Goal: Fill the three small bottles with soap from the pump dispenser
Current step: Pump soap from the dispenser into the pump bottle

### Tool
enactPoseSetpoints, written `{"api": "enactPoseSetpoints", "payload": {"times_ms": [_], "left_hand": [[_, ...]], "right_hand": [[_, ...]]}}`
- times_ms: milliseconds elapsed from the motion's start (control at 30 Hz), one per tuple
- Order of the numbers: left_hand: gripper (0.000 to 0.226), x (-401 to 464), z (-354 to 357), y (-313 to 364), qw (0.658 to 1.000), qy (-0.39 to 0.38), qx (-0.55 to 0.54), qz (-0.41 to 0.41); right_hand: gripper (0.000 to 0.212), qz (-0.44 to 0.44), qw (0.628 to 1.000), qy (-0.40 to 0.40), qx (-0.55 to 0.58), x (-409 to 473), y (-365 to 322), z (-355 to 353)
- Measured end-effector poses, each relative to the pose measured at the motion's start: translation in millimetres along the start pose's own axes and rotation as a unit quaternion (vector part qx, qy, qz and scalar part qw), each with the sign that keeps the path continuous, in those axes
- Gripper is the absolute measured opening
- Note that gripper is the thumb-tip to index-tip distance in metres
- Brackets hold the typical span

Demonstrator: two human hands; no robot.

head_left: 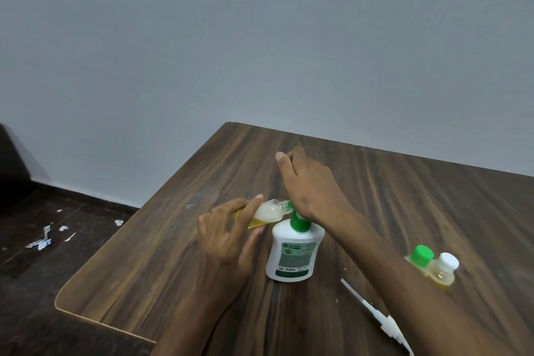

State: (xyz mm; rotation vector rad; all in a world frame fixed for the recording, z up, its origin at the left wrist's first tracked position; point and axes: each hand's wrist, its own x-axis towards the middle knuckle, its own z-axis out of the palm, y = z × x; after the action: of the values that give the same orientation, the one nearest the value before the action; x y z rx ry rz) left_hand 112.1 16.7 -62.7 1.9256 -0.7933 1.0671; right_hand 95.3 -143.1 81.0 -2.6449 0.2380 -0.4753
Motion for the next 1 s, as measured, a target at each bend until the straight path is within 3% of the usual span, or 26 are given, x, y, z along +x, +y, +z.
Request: {"api": "enactPoseSetpoints", "payload": {"times_ms": [1000], "left_hand": [[0.05, 0.8, -0.8, -2.0, 1.0, -0.011, -0.001, 0.002]], "right_hand": [[0.039, -0.025, 0.999, 0.02, -0.024, 3.4, -0.1, 0.3]]}}
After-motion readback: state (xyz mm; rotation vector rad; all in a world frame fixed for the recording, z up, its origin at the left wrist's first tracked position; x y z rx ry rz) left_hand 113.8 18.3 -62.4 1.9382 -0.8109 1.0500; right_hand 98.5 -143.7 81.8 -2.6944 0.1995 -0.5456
